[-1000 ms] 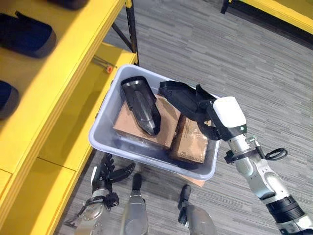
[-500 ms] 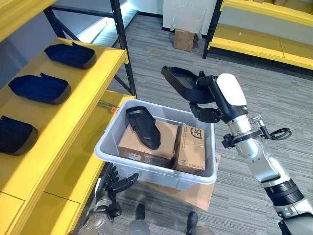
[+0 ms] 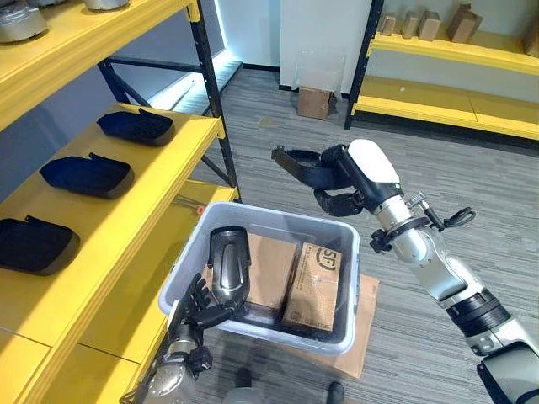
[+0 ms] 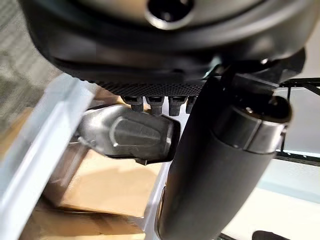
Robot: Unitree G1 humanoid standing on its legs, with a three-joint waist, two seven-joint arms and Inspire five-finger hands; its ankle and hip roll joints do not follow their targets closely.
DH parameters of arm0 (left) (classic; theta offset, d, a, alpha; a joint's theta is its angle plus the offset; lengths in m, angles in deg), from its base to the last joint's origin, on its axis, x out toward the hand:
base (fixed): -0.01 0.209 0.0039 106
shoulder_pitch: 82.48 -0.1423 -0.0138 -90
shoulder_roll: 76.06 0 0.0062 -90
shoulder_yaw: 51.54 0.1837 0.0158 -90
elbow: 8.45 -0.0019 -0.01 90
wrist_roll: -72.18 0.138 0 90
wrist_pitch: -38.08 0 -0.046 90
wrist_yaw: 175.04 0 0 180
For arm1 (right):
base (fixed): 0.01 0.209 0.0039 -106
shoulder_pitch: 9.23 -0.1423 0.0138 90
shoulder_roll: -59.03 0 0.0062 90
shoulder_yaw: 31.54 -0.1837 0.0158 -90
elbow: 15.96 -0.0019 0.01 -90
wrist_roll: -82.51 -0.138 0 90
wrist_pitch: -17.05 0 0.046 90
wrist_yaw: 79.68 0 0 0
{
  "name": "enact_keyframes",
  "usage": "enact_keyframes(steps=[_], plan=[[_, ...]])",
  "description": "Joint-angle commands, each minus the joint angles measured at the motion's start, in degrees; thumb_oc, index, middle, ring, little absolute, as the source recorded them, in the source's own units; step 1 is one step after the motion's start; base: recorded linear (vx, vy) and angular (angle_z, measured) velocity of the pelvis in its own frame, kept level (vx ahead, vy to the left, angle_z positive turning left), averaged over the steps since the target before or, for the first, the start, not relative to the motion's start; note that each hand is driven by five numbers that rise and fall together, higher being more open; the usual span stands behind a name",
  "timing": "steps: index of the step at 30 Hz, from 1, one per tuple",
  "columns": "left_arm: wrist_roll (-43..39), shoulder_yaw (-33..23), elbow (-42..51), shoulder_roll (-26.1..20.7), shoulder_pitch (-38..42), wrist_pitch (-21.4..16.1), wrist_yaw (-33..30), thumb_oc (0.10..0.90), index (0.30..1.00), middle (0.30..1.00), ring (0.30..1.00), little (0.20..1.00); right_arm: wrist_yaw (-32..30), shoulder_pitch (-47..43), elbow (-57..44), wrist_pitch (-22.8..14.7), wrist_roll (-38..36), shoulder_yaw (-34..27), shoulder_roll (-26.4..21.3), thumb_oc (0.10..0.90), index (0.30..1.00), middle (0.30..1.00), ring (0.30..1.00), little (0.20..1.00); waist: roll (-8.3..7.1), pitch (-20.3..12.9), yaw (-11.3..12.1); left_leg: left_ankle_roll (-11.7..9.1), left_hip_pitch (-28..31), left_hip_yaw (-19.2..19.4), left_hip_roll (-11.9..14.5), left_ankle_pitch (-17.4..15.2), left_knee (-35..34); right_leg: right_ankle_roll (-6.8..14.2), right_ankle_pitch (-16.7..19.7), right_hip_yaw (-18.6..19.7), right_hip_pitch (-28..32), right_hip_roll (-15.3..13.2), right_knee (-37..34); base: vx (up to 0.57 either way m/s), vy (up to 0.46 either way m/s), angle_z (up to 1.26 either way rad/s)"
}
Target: Move parts from the plastic box to the shelf.
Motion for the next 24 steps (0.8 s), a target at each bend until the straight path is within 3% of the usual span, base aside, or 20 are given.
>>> enact_keyframes(steps=[1, 2, 4, 5, 7, 9, 11, 15, 16, 18, 20, 24], plan=[[-0.9, -1.5, 4.3, -2.7, 0.2, -5.8, -0.1, 0.9, 1.0, 1.0, 1.0, 1.0, -5.8, -16.2, -2.5, -4.0, -3.6, -1.4, -1.3, 0.4, 0.3, 0.3, 0.3, 0.3, -0.17, -2.7, 3.2, -3.0, -5.6, -5.6, 3.6, 9.8, 4.8, 0.1, -7.4, -1.2, -2.0, -0.1, 6.9, -0.12, -0.065, -0.1], [-0.9, -1.5, 4.3, -2.6, 0.2, -5.8, -0.1, 0.9, 1.0, 1.0, 1.0, 1.0, -5.8, -16.2, -2.5, -4.0, -3.6, -1.4, -1.3, 0.4, 0.3, 0.3, 0.3, 0.3, -0.14, -2.8, 3.0, -3.0, -5.8, -5.9, 3.6, 10.0, 4.5, 0.0, -7.4, -1.5, -2.0, -0.1, 6.8, -0.13, -0.031, 0.15], [-1.8, -0.9, 3.3, -2.7, 1.0, -6.0, -0.2, 0.9, 1.0, 1.0, 1.0, 1.0, -6.7, -16.3, -2.6, -3.7, -3.7, -2.1, -2.1, 0.4, 0.3, 0.3, 0.3, 0.3, 0.47, -2.4, 2.9, -3.7, -8.7, -5.9, 3.4, 14.1, 1.5, -0.3, -7.2, -3.7, -2.8, -0.4, 6.0, -0.15, -0.028, 0.48], [-2.0, -0.3, 2.9, -2.9, 1.9, -6.0, -0.2, 0.9, 1.0, 1.0, 1.0, 1.0, -7.2, -16.0, -2.8, -3.5, -3.4, -2.6, -2.9, 0.4, 0.3, 0.3, 0.3, 0.3, 0.51, -2.0, 2.6, -3.4, -10.0, -4.0, 3.1, 14.9, 1.0, -0.4, -6.9, -5.3, -3.2, -1.0, 5.8, -0.18, -0.049, 0.71], [-2.5, 0.2, 2.3, -2.8, 2.8, -6.0, -0.1, 0.9, 1.0, 1.0, 1.0, 1.0, -8.1, -15.5, -3.2, -3.3, -2.3, -3.3, -3.9, 0.4, 0.3, 0.3, 0.3, 0.3, 0.06, -1.7, 1.9, -2.6, -10.2, -0.6, 3.7, 13.0, 3.2, -0.6, -6.2, -7.2, -4.2, -1.9, 5.4, -0.18, -0.08, 0.82], [-2.7, 0.4, 2.3, -2.5, 3.3, -6.1, 0.3, 0.9, 1.0, 1.0, 1.0, 1.0, -8.5, -14.8, -3.5, -3.4, -1.8, -3.7, -4.3, 0.4, 0.3, 0.3, 0.3, 0.3, -0.32, -1.8, 1.4, -2.3, -8.7, 0.5, 4.3, 9.9, 7.1, -0.8, -5.1, -9.0, -4.9, -2.8, 4.5, -0.17, -0.062, 1.28], [-3.1, 1.0, 2.3, -2.2, 3.9, -5.9, 0.5, 0.9, 1.0, 1.0, 1.0, 1.0, -8.7, -13.4, -4.1, -3.5, -1.5, -4.5, -4.5, 0.4, 0.3, 0.3, 0.3, 0.3, -0.75, -2.1, 0.2, -2.2, -6.6, 3.5, 6.2, 6.3, 10.6, -0.9, -4.7, -11.9, -5.2, -3.9, 4.5, -0.13, -0.025, 0.5], [-2.7, 2.1, 2.8, -2.0, 4.9, -5.4, 1.2, 0.9, 1.0, 1.0, 1.0, 1.0, -9.2, -10.4, -6.1, -2.9, -0.2, -7.6, -6.7, 0.4, 0.3, 0.3, 0.3, 0.3, -0.2, -3.6, -2.6, -3.9, -0.2, 9.7, 9.7, 2.3, 9.8, 0.3, -5.6, -15.8, -5.2, -5.5, 6.3, 0.01, 0.11, 1.28], [-1.9, 2.6, 2.9, -1.6, 5.2, -5.2, 1.8, 0.9, 1.0, 1.0, 1.0, 1.0, -8.9, -9.2, -6.8, -2.6, 0.1, -9.0, -7.8, 0.4, 0.3, 0.3, 0.3, 0.3, 0.41, -4.6, -3.4, -4.1, 0.4, 11.8, 8.8, 0.0, 5.5, 1.5, -4.8, -17.1, -4.9, -6.7, 6.3, 0.04, 0.181, 0.89], [-1.6, 2.9, 2.9, -1.7, 5.2, -5.0, 2.0, 0.9, 1.0, 1.0, 1.0, 1.0, -9.0, -7.8, -7.3, -2.5, 0.3, -10.4, -8.0, 0.4, 0.3, 0.3, 0.3, 0.3, 0.54, -5.2, -3.6, -3.6, 1.3, 13.3, 8.1, -1.2, 3.4, 2.1, -4.2, -17.3, -4.6, -7.6, 6.4, 0.04, 0.174, 0.68], [-1.0, 3.1, 3.2, -1.8, 5.2, -4.8, 2.6, 0.9, 1.0, 1.0, 1.0, 1.0, -8.8, -6.6, -8.0, -2.4, 0.5, -11.9, -8.0, 0.4, 0.3, 0.3, 0.3, 0.3, 0.84, -5.6, -3.3, -3.4, 1.4, 12.7, 6.6, -2.2, 2.3, 2.7, -3.0, -18.1, -4.5, -9.1, 6.7, 0.03, 0.221, 0.9], [0.6, 2.6, 3.2, -2.6, 4.9, -4.6, 2.9, 0.9, 1.0, 1.0, 1.0, 1.0, -8.7, -5.3, -8.5, -2.2, 1.0, -13.4, -7.2, 0.4, 0.3, 0.3, 0.3, 0.3, -0.29, -6.3, -2.3, -2.5, 1.8, 12.6, 4.1, -3.3, 1.6, 4.4, -0.3, -19.3, -3.4, -11.9, 5.9, 0.03, 0.174, 0.31]])
